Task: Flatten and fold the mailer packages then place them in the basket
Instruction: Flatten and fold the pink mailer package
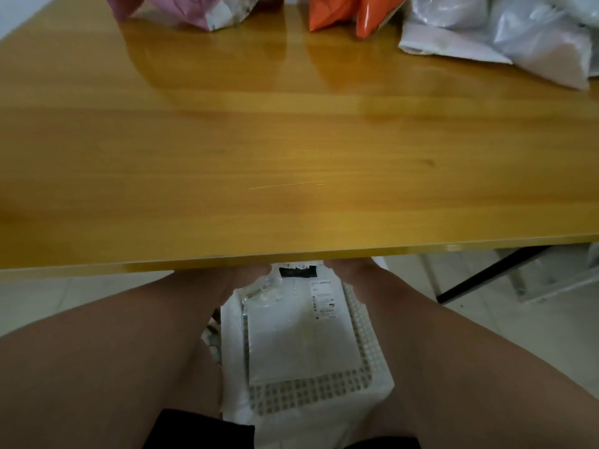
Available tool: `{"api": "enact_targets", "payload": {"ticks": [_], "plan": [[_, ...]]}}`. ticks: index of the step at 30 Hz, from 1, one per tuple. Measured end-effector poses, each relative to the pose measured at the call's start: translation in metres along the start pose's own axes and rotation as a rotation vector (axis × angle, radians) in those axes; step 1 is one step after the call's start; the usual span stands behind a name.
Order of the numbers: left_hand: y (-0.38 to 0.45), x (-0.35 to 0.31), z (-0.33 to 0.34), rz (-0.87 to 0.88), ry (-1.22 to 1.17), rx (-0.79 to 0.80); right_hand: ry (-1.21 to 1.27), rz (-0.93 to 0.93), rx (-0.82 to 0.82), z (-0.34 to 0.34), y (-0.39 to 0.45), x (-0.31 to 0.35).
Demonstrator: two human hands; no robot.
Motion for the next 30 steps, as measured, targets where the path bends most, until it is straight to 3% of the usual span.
{"api": "enact_targets", "payload": {"ticks": [3,8,17,20,26,30], "plan": [[-0.006,-0.011,0.003,0.065,0.146,0.034,-0.102,0.054,0.034,-0.001,-0.007,-0.012],[-0.045,-0.022,0.009,0.158,0.385,0.059,-0.254,-0.012,0.095,0.001,-0.036,-0.008],[-0.139,-0.042,0.011,0.294,0.783,0.086,-0.346,-0.058,0.235,0.003,-0.117,0.019],[-0.175,-0.048,0.002,0.275,0.705,0.112,-0.457,-0.077,0.322,0.003,-0.148,0.033],[-0.232,-0.056,-0.026,0.258,0.456,0.206,-0.362,-0.121,0.341,-0.015,-0.198,0.078],[-0.248,-0.069,-0.065,0.324,0.356,0.095,-0.309,-0.252,0.249,-0.033,-0.211,0.121]]}}
Point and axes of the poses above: each hand's wrist, its own y-axis towards the middle knuckle, its own z-axis out of the palm, x = y × z, the point moved 10 cm from there along y, towards the middle knuckle, and after that the axes turned 10 degrees about y, right-handed, at the moved point
